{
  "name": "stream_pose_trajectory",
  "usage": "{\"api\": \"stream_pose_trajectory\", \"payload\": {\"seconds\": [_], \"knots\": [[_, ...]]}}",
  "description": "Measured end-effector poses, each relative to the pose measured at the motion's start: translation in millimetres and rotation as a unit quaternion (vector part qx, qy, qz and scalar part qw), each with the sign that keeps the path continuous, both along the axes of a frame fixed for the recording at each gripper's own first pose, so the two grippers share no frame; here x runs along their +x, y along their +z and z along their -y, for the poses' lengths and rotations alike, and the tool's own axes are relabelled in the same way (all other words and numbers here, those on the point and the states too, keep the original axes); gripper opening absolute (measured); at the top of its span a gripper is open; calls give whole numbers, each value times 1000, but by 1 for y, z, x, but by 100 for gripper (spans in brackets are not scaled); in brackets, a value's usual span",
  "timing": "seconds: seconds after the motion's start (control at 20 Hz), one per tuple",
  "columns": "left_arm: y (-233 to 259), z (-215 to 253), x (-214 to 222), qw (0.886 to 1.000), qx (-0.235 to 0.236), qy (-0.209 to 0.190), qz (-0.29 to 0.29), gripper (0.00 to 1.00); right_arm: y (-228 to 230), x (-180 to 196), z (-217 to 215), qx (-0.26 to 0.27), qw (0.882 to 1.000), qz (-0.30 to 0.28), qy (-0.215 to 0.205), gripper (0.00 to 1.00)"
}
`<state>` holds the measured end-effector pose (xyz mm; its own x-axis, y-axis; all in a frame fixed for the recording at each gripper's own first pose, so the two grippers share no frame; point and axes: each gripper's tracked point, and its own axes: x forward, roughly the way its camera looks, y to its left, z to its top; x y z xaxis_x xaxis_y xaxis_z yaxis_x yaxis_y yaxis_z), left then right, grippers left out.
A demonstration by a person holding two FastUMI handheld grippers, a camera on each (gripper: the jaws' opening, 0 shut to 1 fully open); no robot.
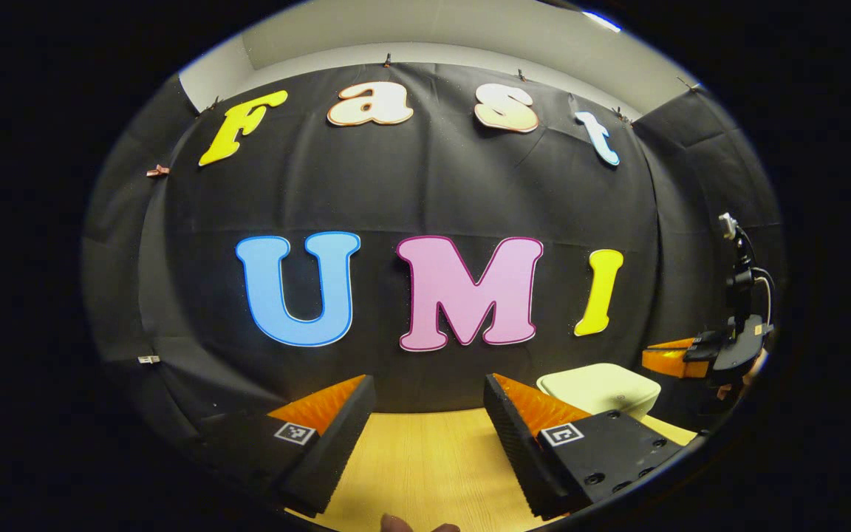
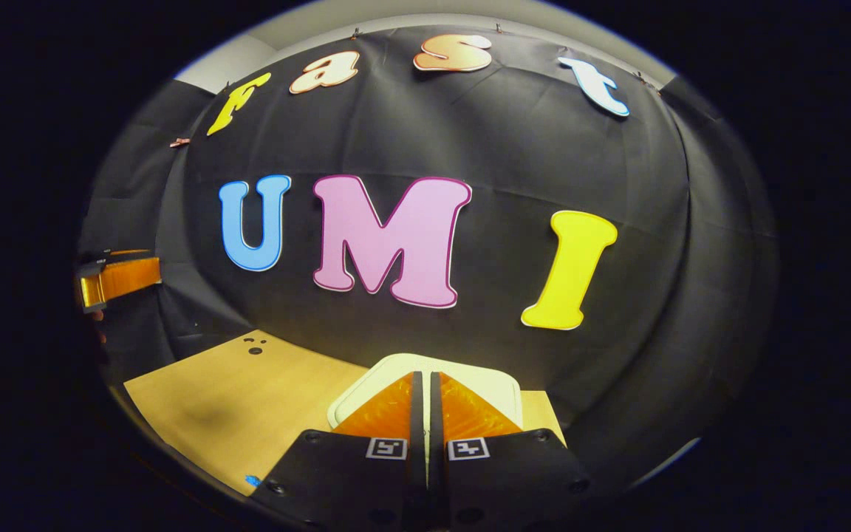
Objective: Press the lid of the desktop garbage bin to open it, pick up the crumpled paper on the desktop and throw it into the bin, then pick up the pop can on the desktop and drop it into the bin, and finally close the garbage bin lid.
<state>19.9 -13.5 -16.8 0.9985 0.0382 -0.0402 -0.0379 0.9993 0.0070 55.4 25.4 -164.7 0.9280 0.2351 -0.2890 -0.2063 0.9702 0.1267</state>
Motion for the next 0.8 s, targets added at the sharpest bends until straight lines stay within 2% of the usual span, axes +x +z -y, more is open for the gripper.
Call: {"api": "stream_pose_trajectory", "payload": {"seconds": [0.4,0.8], "knots": [[-4,3,-1,1000,1,7,-5,95,-56,3,-16,-4,999,-51,19,5],[-7,3,-1,1000,-2,12,-8,95,-71,0,-21,-3,998,-66,24,5]]}}
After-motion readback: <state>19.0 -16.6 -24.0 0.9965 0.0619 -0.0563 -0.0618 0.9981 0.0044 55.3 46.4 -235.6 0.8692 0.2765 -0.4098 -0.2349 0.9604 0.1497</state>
